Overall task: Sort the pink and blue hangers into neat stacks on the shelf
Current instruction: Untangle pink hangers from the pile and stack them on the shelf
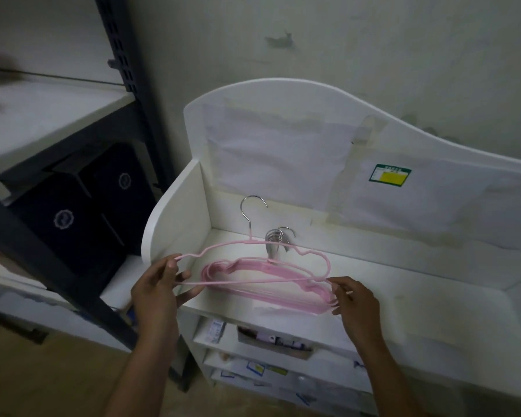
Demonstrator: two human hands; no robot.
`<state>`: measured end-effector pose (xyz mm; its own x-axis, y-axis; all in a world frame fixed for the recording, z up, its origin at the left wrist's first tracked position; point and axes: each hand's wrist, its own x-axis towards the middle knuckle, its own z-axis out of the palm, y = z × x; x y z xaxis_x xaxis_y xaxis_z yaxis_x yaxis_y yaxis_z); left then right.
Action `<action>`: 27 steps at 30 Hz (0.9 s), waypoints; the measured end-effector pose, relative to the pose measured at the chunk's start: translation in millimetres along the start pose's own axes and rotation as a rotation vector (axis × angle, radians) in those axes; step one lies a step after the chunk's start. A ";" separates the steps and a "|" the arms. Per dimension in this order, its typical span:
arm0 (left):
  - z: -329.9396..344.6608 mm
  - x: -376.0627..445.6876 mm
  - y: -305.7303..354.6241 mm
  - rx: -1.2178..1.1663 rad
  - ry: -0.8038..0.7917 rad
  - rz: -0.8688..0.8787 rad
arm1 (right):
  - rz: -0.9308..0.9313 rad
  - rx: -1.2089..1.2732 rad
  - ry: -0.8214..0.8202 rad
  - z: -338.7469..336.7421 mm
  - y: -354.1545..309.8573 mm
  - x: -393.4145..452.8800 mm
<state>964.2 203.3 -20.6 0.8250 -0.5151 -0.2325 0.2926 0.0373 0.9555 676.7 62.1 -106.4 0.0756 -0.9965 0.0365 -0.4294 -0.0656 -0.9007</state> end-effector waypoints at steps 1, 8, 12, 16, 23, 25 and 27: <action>-0.7 0.4 -1.7 0.003 -0.006 0.002 | -0.024 -0.068 0.008 1.4 3.6 1.1; 7.0 0.4 -8.6 0.005 -0.055 -0.008 | -0.064 -0.295 0.004 5.7 14.1 2.1; 11.5 5.5 -16.0 0.045 -0.083 -0.009 | 0.046 -0.148 0.003 -3.4 17.8 4.4; 16.3 17.9 -30.3 0.093 -0.100 -0.021 | 0.089 0.020 0.079 -19.3 10.3 1.9; 26.4 39.5 -59.1 0.209 -0.133 -0.034 | 0.121 0.076 0.099 -26.5 16.4 -3.1; 27.2 47.0 -66.6 0.278 -0.111 -0.012 | 0.121 0.069 0.095 -24.3 15.9 -4.7; 25.5 55.5 -72.2 0.385 -0.107 0.036 | 0.126 0.056 0.083 -21.1 15.1 -5.1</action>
<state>976.5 150.1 -97.9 0.7705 -0.6062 -0.1971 0.0450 -0.2567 0.9654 650.9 65.1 -111.1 -0.0515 -0.9977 -0.0444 -0.3796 0.0607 -0.9232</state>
